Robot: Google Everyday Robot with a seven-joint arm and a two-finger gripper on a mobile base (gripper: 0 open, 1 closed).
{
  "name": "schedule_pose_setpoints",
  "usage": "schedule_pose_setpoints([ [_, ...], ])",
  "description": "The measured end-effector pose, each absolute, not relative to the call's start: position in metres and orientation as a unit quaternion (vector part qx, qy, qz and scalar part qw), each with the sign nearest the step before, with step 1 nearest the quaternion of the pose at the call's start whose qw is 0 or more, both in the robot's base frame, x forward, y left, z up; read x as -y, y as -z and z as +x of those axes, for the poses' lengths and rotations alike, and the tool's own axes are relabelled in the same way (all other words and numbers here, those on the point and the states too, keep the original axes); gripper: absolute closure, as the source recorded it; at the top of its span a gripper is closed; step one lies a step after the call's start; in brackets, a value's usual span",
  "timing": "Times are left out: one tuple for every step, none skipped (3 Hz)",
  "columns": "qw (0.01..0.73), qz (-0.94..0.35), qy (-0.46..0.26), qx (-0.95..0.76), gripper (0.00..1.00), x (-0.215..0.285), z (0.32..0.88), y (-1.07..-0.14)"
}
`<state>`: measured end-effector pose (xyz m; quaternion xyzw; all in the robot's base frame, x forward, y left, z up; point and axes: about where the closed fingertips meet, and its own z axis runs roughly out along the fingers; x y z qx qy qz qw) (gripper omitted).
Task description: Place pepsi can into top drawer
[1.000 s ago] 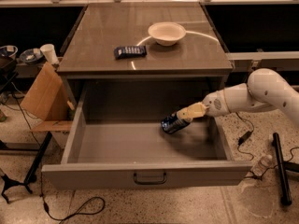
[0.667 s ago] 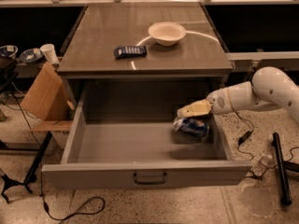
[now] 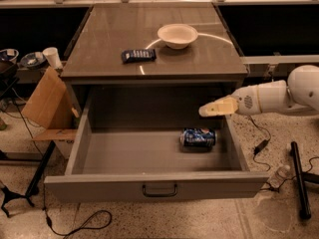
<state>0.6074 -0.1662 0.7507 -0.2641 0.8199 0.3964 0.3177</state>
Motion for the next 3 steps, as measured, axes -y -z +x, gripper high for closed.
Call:
schedule_pose_setpoints([
  [0.354,-0.266,-0.386,-0.809,0.00,0.174,0.598,-0.785],
  [0.377,-0.266,-0.373,-0.805,0.00,0.180,0.582,-0.813],
  [0.399,-0.261,-0.354,-0.804,0.00,0.185,0.564,-0.840],
])
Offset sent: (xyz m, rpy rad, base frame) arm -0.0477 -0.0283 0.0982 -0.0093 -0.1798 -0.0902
